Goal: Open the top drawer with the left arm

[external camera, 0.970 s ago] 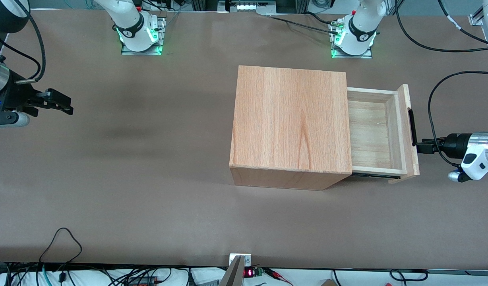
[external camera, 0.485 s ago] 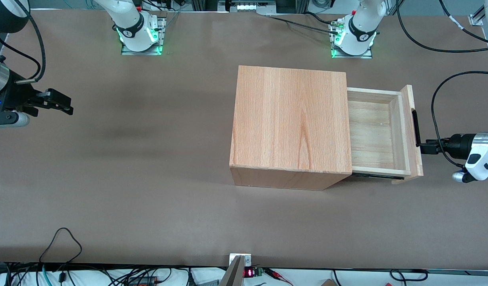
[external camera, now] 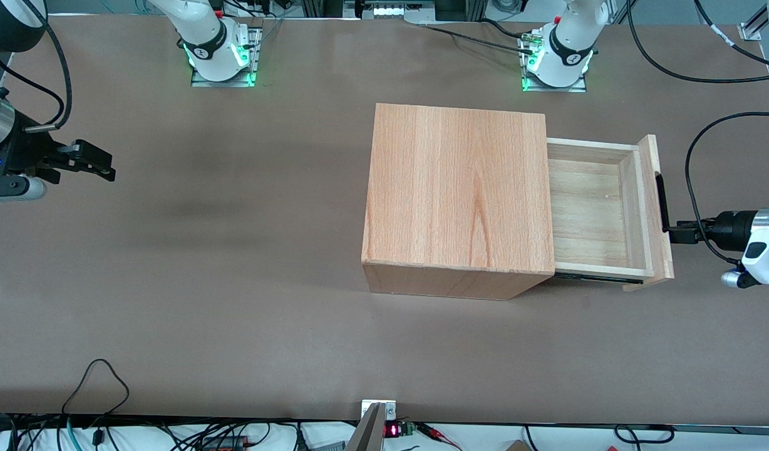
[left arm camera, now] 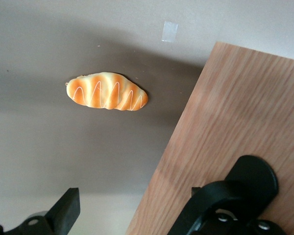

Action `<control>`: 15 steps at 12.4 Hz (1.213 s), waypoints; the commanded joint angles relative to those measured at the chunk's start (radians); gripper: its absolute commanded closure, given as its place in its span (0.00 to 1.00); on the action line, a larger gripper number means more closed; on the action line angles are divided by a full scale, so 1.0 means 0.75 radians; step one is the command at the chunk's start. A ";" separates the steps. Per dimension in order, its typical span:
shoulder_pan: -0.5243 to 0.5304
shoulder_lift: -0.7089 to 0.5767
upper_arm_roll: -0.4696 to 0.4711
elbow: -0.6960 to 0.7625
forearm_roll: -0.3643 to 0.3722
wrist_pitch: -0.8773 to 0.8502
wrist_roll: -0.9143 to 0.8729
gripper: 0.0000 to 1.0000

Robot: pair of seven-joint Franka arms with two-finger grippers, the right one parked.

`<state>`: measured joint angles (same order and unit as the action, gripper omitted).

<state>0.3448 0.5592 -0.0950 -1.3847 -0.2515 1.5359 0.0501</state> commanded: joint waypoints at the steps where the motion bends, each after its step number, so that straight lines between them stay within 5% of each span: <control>1: 0.013 0.044 -0.004 0.097 0.043 0.063 -0.006 0.00; 15: 0.056 0.052 -0.006 0.102 0.033 0.067 -0.018 0.00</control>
<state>0.3890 0.5651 -0.0951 -1.3794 -0.2515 1.5472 0.0723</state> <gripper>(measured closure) 0.000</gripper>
